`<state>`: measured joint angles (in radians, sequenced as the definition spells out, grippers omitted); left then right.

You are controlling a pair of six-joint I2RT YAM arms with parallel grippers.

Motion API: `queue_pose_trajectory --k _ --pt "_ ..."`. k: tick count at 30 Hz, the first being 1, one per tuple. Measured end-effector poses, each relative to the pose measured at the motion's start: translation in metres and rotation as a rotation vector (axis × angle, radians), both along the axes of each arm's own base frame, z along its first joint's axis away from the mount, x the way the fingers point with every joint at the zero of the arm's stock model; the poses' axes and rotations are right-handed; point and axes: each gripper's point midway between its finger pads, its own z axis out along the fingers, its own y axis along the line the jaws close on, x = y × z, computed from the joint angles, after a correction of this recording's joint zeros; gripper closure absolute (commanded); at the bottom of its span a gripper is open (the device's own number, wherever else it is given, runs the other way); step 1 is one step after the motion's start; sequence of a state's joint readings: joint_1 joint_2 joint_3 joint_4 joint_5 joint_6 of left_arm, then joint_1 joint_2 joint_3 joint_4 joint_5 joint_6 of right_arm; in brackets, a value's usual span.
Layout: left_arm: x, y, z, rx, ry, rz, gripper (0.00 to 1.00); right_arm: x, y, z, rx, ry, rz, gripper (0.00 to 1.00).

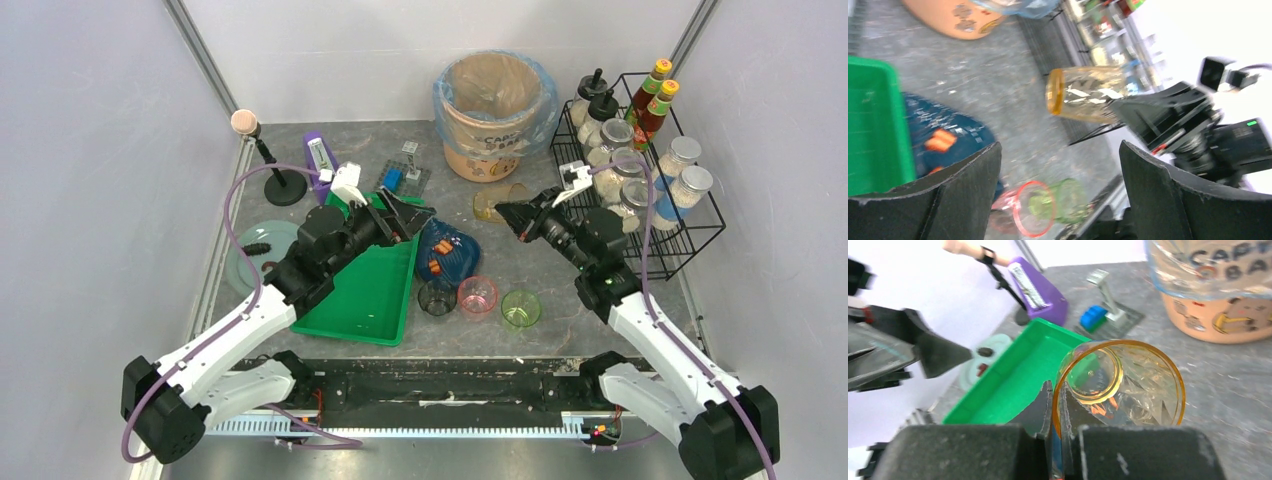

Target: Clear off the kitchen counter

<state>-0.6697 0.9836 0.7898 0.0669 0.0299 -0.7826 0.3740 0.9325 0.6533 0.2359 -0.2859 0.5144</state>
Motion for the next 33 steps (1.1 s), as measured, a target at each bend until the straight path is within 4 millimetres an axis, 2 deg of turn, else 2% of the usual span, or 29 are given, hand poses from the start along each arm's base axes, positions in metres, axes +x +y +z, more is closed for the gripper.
queue_pose_trajectory --k 5,10,15,22,27,33 --pt "0.002 -0.021 0.02 -0.2 0.031 -0.047 0.07 -0.016 0.013 0.025 0.201 -0.08 0.084 1.0" --pt "0.005 -0.046 0.018 -0.321 0.123 -0.129 0.07 -0.034 0.02 0.058 0.363 -0.165 0.174 1.0" --pt "0.006 -0.059 0.021 -0.409 0.18 -0.174 0.07 -0.049 0.022 0.084 0.461 -0.24 0.243 1.0" --pt "0.003 -0.074 0.046 -0.539 0.174 -0.249 0.07 -0.058 0.025 0.097 0.515 -0.274 0.289 1.0" --pt "-0.001 -0.086 0.056 -0.592 0.175 -0.298 0.07 -0.064 0.029 0.1 0.54 -0.28 0.323 1.0" --pt "-0.002 -0.089 0.059 -0.616 0.181 -0.309 0.19 -0.068 0.033 0.093 0.545 -0.267 0.351 1.0"
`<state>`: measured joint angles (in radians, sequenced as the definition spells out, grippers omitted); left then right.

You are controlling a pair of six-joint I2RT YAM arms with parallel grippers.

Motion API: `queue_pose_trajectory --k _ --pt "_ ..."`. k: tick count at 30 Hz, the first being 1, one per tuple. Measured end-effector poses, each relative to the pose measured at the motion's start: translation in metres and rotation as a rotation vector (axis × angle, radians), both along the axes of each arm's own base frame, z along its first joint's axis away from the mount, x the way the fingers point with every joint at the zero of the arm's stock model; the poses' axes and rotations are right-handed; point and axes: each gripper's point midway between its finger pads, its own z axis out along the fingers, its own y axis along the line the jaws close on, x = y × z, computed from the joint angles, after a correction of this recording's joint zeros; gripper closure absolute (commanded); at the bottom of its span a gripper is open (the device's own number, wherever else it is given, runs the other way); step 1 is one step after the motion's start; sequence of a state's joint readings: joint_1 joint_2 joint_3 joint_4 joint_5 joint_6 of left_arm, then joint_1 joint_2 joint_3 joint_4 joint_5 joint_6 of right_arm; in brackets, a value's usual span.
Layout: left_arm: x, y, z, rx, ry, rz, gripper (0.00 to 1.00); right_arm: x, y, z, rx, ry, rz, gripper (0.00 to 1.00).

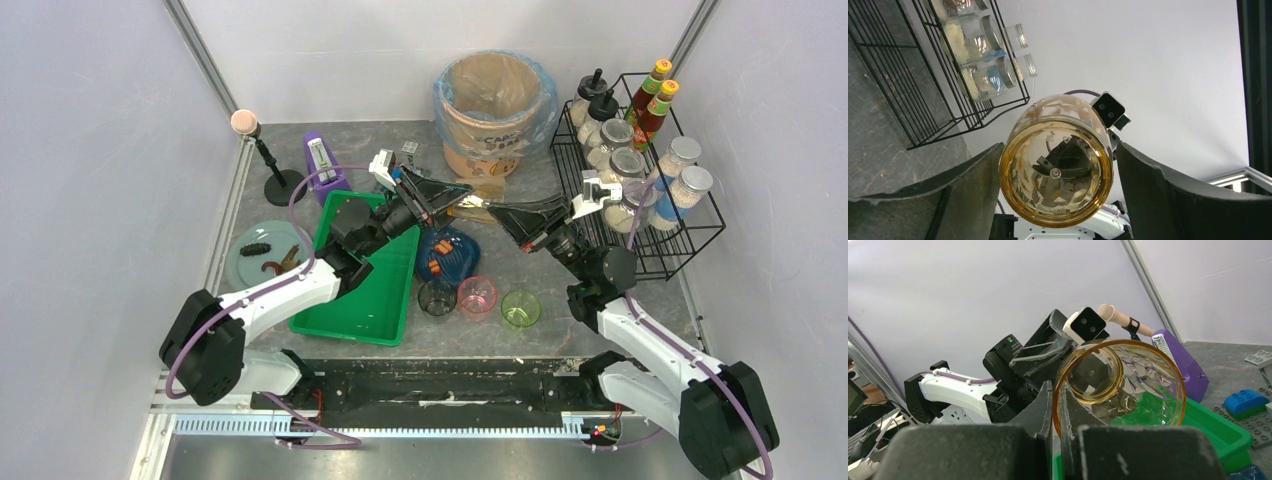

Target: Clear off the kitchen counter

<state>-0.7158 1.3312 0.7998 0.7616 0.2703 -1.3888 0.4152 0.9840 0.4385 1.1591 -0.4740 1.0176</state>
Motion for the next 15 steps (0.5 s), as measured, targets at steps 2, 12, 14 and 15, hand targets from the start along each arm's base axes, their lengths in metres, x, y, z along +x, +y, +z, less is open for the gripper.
queue_pose_trajectory --k 2,12,14,15 --pt "0.001 0.0 -0.001 0.004 0.006 0.005 0.3 -0.001 0.0 -0.001 0.001 -0.002 0.002 0.95" --pt "0.005 0.009 -0.019 0.128 -0.005 0.073 0.65 0.006 0.001 -0.03 -0.081 0.054 -0.032 0.25" --pt "0.007 0.017 -0.028 0.227 -0.011 0.112 0.65 0.009 0.0 -0.041 -0.134 0.069 -0.063 0.07" --pt "0.011 0.022 -0.034 0.303 -0.019 0.143 0.65 0.011 -0.001 -0.046 -0.16 0.077 -0.081 0.02"
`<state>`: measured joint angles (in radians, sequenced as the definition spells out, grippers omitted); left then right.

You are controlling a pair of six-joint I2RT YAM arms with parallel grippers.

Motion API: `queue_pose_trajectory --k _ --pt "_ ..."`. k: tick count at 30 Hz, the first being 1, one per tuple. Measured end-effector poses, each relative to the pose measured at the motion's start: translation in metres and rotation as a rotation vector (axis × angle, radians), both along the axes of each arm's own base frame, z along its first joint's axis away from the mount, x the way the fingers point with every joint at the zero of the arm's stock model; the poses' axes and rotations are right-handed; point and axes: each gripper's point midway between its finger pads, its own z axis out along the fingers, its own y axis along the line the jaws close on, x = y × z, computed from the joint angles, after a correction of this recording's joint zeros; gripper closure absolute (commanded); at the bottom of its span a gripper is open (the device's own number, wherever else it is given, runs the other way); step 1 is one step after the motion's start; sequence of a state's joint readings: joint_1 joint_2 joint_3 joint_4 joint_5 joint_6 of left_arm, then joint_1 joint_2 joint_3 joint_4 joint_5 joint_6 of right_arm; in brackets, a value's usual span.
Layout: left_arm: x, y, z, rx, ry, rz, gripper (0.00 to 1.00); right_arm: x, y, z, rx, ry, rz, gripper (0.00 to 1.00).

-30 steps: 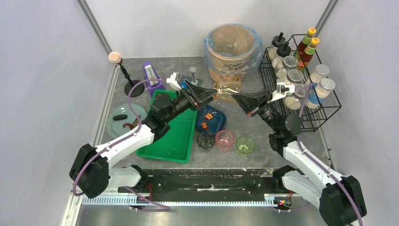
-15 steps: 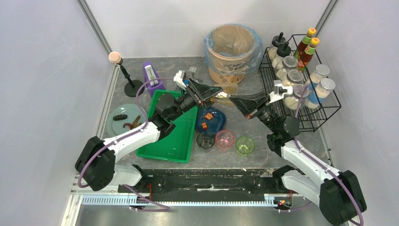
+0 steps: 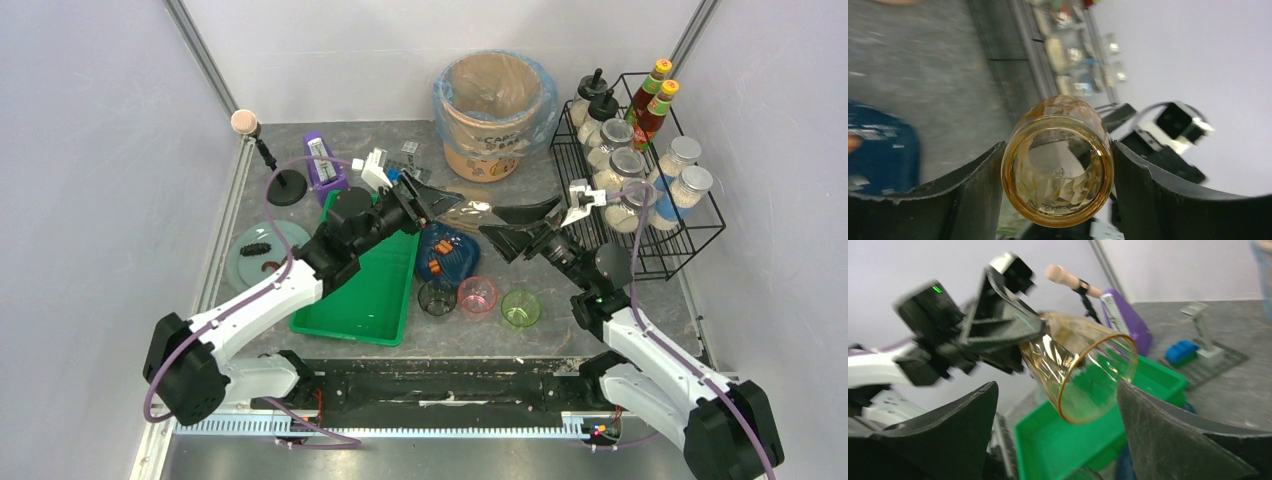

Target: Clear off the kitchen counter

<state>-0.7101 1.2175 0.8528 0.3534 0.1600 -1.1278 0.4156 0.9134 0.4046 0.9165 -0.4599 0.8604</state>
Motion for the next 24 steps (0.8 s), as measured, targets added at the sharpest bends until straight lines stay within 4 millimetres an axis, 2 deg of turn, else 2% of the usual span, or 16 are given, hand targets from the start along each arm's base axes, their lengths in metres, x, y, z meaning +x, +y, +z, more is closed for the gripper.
queue_pose_trajectory --k 3,6,14,20,24 --pt "0.012 0.017 -0.006 0.196 -0.033 0.084 0.67 0.007 -0.006 -0.016 -0.086 0.02 -0.067 0.02" --pt "0.023 0.043 -0.014 0.399 -0.067 0.173 0.69 0.013 -0.015 -0.032 -0.175 0.039 -0.139 0.02" --pt "0.046 0.141 -0.059 0.94 -0.057 0.371 0.69 0.038 -0.045 -0.054 -0.416 0.098 -0.34 0.02" --pt "0.078 0.196 -0.098 1.114 0.057 0.463 0.69 0.046 -0.063 -0.058 -0.559 0.121 -0.427 0.02" --pt "0.101 0.217 -0.131 1.183 0.135 0.493 0.69 0.045 -0.075 -0.074 -0.633 0.161 -0.462 0.02"
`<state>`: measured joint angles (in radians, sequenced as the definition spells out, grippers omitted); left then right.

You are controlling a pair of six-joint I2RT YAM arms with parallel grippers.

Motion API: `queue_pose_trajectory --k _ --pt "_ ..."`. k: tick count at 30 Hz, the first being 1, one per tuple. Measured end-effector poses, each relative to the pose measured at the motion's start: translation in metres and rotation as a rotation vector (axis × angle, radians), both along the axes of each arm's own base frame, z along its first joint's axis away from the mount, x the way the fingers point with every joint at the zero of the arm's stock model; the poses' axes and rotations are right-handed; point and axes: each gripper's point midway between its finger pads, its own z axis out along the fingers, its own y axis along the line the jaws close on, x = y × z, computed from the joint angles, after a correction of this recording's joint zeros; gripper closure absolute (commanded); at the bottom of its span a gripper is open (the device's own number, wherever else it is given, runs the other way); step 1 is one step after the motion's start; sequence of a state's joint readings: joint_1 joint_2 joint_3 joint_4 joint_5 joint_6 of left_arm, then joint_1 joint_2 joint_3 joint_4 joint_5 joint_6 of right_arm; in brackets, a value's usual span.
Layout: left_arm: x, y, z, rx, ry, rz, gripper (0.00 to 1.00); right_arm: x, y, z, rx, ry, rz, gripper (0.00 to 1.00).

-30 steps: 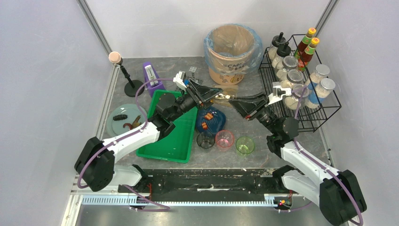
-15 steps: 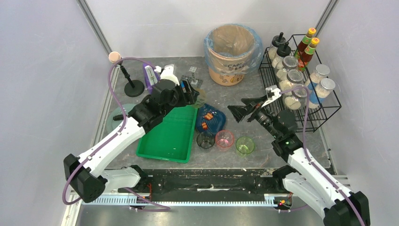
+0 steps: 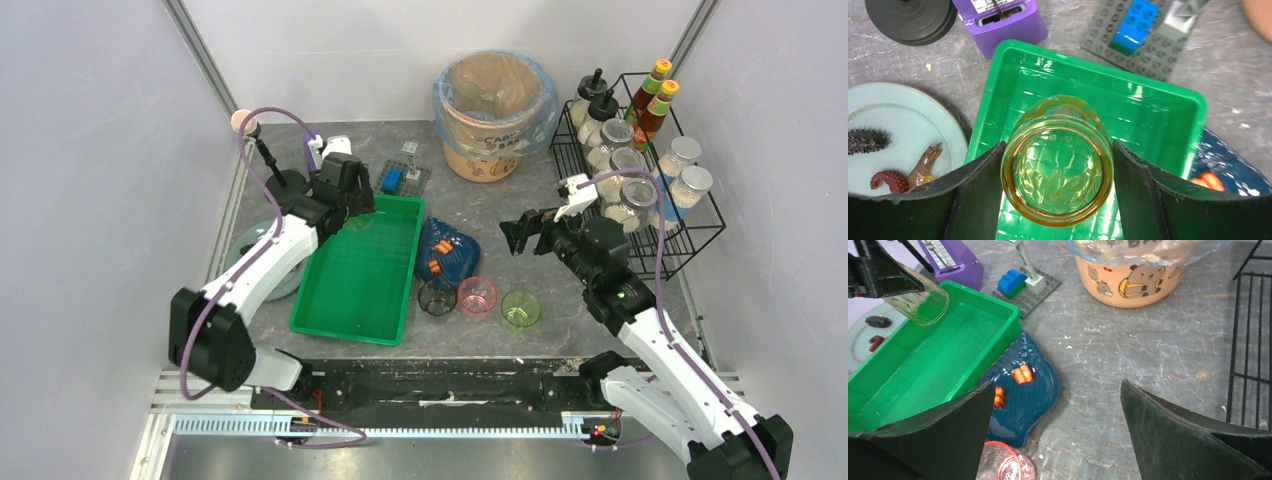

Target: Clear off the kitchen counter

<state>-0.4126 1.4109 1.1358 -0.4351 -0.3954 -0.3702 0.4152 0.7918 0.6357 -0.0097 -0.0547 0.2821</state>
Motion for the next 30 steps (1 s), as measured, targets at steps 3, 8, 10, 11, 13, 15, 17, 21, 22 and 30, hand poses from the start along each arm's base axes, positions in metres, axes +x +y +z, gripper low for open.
queue_pose_trajectory --k 3,8,10,11,13,15,17,21,22,30 --pt "0.016 0.011 -0.031 0.045 0.053 0.034 0.68 -0.006 -0.005 -0.01 -0.019 0.02 -0.01 0.02" --pt "0.034 0.026 -0.073 0.095 0.112 0.081 0.65 -0.017 -0.011 -0.021 -0.038 0.027 -0.01 0.02" --pt "0.039 0.032 -0.086 0.109 0.127 0.099 0.61 -0.019 -0.014 -0.026 -0.055 0.033 -0.015 0.02" --pt "0.043 0.034 -0.093 0.113 0.133 0.105 0.58 -0.02 -0.015 -0.028 -0.064 0.033 -0.018 0.02" --pt "0.047 0.036 -0.1 0.114 0.134 0.113 0.48 -0.02 -0.017 -0.031 -0.08 0.036 -0.019 0.02" --pt "0.056 0.035 -0.096 0.104 0.105 0.119 0.39 -0.02 -0.018 -0.035 -0.097 0.04 -0.016 0.02" --pt "0.059 0.036 -0.096 0.101 0.099 0.122 0.28 -0.021 -0.018 -0.038 -0.112 0.047 -0.012 0.02" --pt "0.059 0.036 -0.097 0.099 0.101 0.121 0.14 -0.021 -0.015 -0.046 -0.135 0.068 0.013 0.02" --pt "0.059 0.036 -0.097 0.098 0.1 0.121 0.13 -0.021 -0.014 -0.05 -0.141 0.08 0.024 0.02" --pt "0.056 0.031 -0.079 0.064 0.081 0.094 0.11 -0.026 -0.011 -0.073 -0.212 0.212 0.067 0.02"
